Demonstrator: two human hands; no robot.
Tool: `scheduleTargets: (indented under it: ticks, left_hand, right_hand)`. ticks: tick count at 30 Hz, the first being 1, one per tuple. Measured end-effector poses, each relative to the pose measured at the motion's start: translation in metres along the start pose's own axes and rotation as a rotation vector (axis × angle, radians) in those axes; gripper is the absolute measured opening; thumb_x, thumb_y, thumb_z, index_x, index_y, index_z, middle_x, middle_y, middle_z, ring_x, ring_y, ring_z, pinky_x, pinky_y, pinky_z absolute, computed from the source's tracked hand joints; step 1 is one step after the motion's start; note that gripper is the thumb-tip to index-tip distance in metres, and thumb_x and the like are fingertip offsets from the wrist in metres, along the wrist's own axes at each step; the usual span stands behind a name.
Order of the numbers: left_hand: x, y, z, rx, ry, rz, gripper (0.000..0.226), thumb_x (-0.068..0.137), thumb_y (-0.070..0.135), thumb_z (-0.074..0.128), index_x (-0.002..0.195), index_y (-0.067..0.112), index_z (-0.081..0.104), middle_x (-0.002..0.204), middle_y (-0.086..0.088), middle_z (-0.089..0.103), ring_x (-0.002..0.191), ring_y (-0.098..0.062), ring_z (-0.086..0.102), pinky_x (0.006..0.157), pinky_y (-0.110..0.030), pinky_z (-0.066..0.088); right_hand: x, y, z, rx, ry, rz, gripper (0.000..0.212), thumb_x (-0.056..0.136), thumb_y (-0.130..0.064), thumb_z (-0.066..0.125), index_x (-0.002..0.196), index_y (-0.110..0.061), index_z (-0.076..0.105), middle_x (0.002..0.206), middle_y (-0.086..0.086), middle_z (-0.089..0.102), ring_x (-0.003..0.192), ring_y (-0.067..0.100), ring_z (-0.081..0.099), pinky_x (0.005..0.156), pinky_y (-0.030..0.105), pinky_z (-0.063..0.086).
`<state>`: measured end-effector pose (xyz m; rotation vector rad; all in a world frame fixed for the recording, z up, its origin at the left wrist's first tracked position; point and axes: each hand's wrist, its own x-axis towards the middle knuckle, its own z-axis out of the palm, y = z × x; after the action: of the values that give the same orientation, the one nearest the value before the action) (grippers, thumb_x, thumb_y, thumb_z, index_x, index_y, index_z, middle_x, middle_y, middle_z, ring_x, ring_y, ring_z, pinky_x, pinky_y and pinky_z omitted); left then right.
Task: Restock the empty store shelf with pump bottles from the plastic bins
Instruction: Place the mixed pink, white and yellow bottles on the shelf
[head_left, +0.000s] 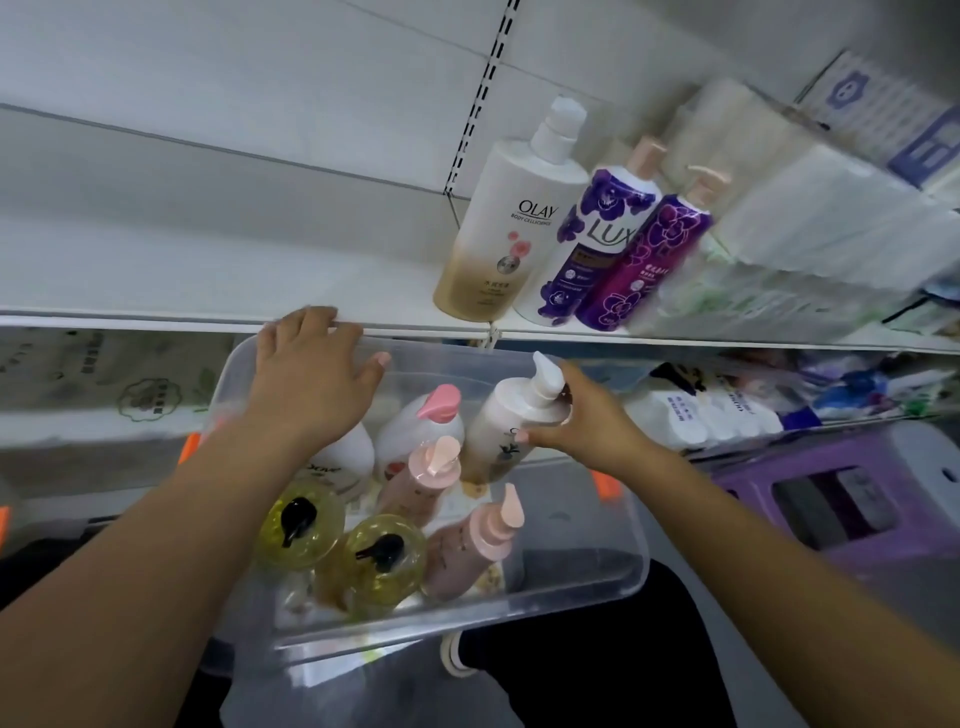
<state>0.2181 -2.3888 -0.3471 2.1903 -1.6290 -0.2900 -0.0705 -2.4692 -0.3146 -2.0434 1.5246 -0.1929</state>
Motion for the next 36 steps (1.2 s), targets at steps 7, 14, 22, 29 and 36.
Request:
scheduleTargets:
  ticks: [7,14,22,29,36]
  left_hand:
    - [0.006,0.001,0.001,0.056,0.006,-0.017,0.053,0.097,0.055,0.039,0.132,0.018,0.056,0.144,-0.01,0.042,0.132,-0.036,0.035,0.11,-0.051,0.026]
    - [0.004,-0.003,-0.001,0.053,0.01,0.006,0.051,0.098,0.052,0.04,0.134,0.019,0.056,0.145,-0.01,0.042,0.133,-0.035,0.034,0.11,-0.05,0.026]
    - [0.005,-0.008,-0.01,-0.038,-0.014,0.004,0.052,0.1,0.048,0.039,0.133,0.012,0.057,0.148,-0.007,0.045,0.135,-0.032,0.038,0.112,-0.047,0.028]
    - [0.01,-0.022,-0.014,-0.172,0.029,-0.043,0.05,0.097,0.053,0.039,0.102,0.01,0.065,0.106,-0.008,0.065,0.108,-0.031,0.053,0.087,-0.042,0.046]
    - [0.01,-0.031,-0.023,-0.26,0.106,-0.114,0.047,0.1,0.038,0.04,0.063,0.011,0.049,0.066,-0.01,0.054,0.071,-0.034,0.054,0.059,-0.036,0.04]
  right_hand:
    - [0.017,-0.001,0.001,-0.102,0.046,-0.012,0.074,0.058,-0.031,0.098,0.123,-0.021,0.062,0.109,-0.008,0.061,0.104,0.019,0.058,0.084,0.032,0.045]
    - [0.01,-0.006,-0.008,-0.019,0.102,0.035,0.051,0.057,-0.032,0.097,0.097,-0.021,0.068,0.097,-0.006,0.069,0.089,0.015,0.064,0.074,0.029,0.051]
    - [-0.011,-0.047,-0.07,-0.072,0.127,-0.088,0.055,0.059,-0.032,0.097,0.105,-0.026,0.069,0.1,-0.011,0.073,0.093,0.01,0.069,0.082,0.035,0.058]
    - [-0.023,-0.12,-0.119,-0.109,0.101,-0.217,0.048,0.063,-0.029,0.095,0.106,-0.026,0.074,0.099,-0.016,0.076,0.092,-0.002,0.07,0.081,0.023,0.056]
    - [-0.01,-0.181,-0.123,-0.061,0.117,-0.336,0.041,0.063,-0.035,0.096,0.098,-0.031,0.075,0.094,-0.018,0.077,0.09,0.001,0.072,0.086,0.03,0.059]
